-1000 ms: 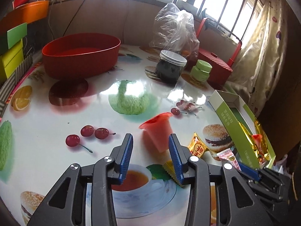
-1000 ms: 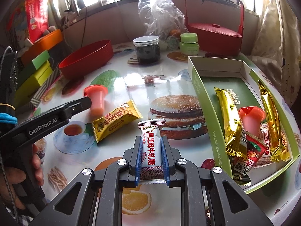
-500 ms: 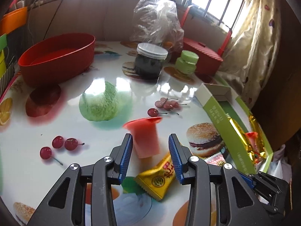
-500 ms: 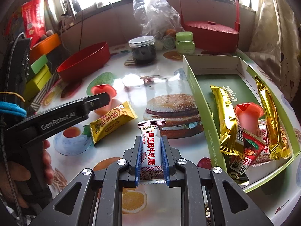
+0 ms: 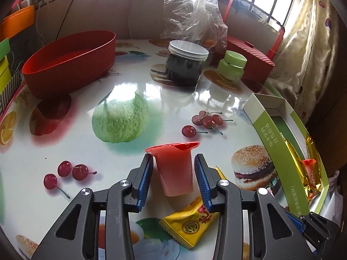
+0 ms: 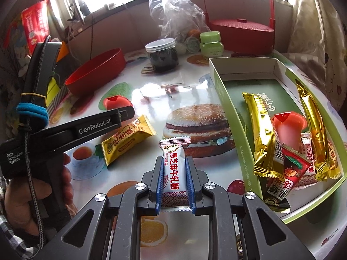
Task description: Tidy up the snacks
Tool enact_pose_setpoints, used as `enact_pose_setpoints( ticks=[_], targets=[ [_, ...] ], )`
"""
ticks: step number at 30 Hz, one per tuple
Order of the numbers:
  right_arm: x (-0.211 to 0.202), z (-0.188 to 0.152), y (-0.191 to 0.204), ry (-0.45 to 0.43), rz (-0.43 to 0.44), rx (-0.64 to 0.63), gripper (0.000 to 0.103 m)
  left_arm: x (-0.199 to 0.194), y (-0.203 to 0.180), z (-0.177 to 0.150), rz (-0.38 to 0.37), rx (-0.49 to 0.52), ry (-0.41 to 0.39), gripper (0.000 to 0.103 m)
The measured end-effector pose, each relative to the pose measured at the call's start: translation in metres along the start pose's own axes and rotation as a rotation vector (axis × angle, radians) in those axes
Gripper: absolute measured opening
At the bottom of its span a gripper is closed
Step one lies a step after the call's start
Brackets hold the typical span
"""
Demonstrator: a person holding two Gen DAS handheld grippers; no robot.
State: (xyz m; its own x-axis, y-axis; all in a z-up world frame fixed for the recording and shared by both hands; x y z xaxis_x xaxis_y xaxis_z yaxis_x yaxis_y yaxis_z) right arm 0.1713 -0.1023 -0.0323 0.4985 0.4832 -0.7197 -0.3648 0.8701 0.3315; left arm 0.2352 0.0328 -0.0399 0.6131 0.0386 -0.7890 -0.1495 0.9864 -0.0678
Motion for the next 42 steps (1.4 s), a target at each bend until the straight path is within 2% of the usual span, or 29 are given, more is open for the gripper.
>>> enact_pose_setpoints(
  ticks=[1,3,11,25,42],
  targets=[
    [0.000,0.000,0.000,0.000,0.003,0.002,0.018,0.001,0.000,0.000,0.001,-0.001,0.001,0.040],
    [0.000,0.000,0.000,-0.001,0.006,0.001,0.018,0.001,0.000,0.001,-0.002,-0.005,0.000,0.032],
    [-0.002,0.000,0.000,-0.005,0.010,0.004,0.018,-0.003,0.000,0.001,-0.012,-0.008,-0.021,0.032],
    [-0.016,0.003,0.004,-0.042,-0.002,-0.008,0.018,-0.034,0.000,0.002,-0.045,-0.013,-0.089,0.031],
    [-0.049,0.010,0.004,-0.113,-0.016,-0.014,0.018,-0.077,-0.022,-0.005,-0.080,0.041,-0.150,0.031]
  ],
)
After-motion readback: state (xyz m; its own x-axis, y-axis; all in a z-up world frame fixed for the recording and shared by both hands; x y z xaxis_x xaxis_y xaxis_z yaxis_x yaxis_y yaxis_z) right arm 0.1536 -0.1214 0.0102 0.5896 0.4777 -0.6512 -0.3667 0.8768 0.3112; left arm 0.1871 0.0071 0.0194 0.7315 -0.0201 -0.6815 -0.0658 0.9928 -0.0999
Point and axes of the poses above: each gripper's, at about its wrist camera, not at the fingertips, and x roughly the way its jaws point, y to its left, z to its top, the point moved 6 cm from there along x, roughly the way its jaws point, and after that the axes turned 9 degrees about z, right-handed, at the moved point
